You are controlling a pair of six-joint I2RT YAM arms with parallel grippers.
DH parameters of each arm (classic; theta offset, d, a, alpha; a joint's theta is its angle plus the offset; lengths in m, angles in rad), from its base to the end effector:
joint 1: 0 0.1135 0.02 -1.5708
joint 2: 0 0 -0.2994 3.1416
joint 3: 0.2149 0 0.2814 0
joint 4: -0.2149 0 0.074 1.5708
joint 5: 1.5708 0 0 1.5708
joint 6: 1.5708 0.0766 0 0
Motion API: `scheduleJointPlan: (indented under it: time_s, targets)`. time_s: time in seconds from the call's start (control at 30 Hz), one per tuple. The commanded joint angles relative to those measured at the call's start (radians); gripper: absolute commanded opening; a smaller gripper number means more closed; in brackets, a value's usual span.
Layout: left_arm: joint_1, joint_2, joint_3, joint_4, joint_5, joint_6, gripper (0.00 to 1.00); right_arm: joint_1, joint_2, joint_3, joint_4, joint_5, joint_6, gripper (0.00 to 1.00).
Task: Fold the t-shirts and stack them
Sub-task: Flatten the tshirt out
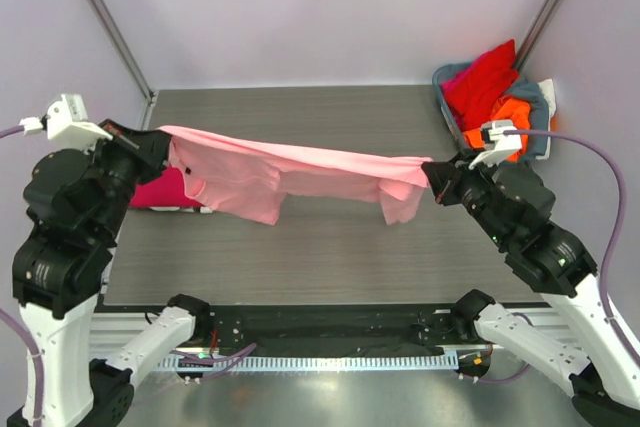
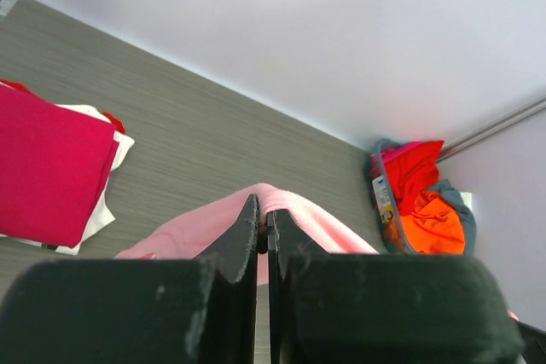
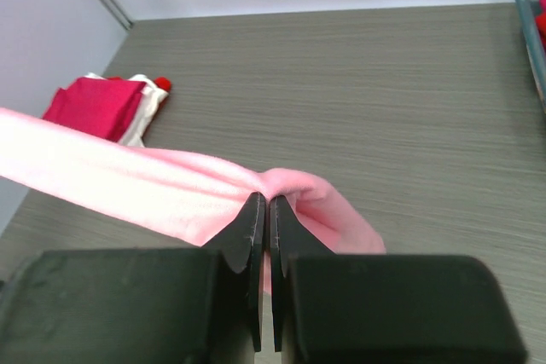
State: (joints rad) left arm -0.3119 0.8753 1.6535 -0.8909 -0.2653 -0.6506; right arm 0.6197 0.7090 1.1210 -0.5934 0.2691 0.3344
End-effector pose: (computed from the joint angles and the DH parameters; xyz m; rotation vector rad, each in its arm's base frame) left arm 0.1288 -0.0204 0.5625 -0.4840 1.6341 -0.4995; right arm 0.1470 0.0799 0.4468 -0.0536 1.7674 0.4610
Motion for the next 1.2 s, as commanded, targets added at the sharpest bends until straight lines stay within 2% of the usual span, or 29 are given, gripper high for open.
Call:
scheduleJointPlan:
  time_s: [0.0,0.13,0.23,0.33,0.4,0.43,0.5,0.63,0.67,0.7,0.73,0.77,0.8,0.83,0.87,0.9,0.97,1.1,1.17]
  targets:
    - [0.007,-0.032,0.041,0.003,-0.031,0.003,0.00,-0.003,-0.036,0.010,0.023,-0.041,0.009,0.02]
    - [0.005,0.002,0.074,-0.014,-0.045,0.008,0.00,-0.003,-0.029,0.005,0.023,-0.008,0.005,0.02]
    - [0.007,0.033,0.036,0.013,-0.048,0.006,0.00,-0.003,0.024,-0.010,0.037,0.048,0.005,0.01]
    - [0.005,0.109,-0.020,0.070,-0.086,-0.012,0.00,-0.003,0.131,-0.024,0.066,0.131,0.009,0.01]
    - [0.007,0.244,-0.043,0.125,-0.088,-0.015,0.00,-0.014,0.236,-0.015,0.104,0.201,0.009,0.01]
    - [0.007,0.245,-0.043,0.125,-0.087,-0.015,0.01,-0.014,0.280,-0.015,0.118,0.202,0.011,0.01]
    - [0.010,0.369,-0.046,0.194,-0.089,-0.015,0.00,-0.070,0.410,0.016,0.164,0.213,0.018,0.01]
    - [0.045,0.597,0.032,0.317,-0.110,-0.038,0.00,-0.251,0.656,0.118,0.228,0.101,0.078,0.01]
    - [0.054,0.640,0.063,0.335,-0.133,-0.046,0.00,-0.305,0.719,0.193,0.236,0.061,0.095,0.15]
    - [0.069,0.727,0.110,0.355,-0.138,-0.059,0.00,-0.328,0.769,0.238,0.227,0.041,0.109,0.38]
    - [0.077,0.764,0.142,0.391,-0.140,-0.063,0.05,-0.343,0.864,0.284,0.213,0.019,0.120,0.61]
    - [0.083,0.812,0.172,0.398,-0.112,-0.061,0.12,-0.353,0.900,0.369,0.195,-0.010,0.133,0.74]
    - [0.095,0.849,0.245,0.397,-0.095,-0.061,0.27,-0.362,0.928,0.403,0.155,-0.046,0.141,0.75]
    - [0.100,0.923,0.287,0.350,-0.077,-0.075,0.76,-0.362,0.955,0.427,0.144,-0.063,0.144,0.75]
    - [0.102,0.954,0.329,0.305,-0.063,-0.084,0.85,-0.362,0.955,0.425,0.145,-0.092,0.144,0.75]
    - [0.106,0.981,0.413,0.264,-0.036,-0.084,0.88,-0.362,0.951,0.413,0.150,-0.152,0.143,0.74]
    - [0.106,1.016,0.436,0.178,-0.017,-0.069,0.90,-0.364,0.925,0.341,0.164,-0.183,0.130,0.70]
    - [0.106,0.937,0.304,0.159,0.046,-0.053,0.91,-0.362,0.839,0.183,0.167,-0.185,0.130,0.70]
    - [0.106,0.842,0.140,0.204,0.096,-0.072,0.88,-0.362,0.779,0.081,0.168,-0.191,0.133,0.70]
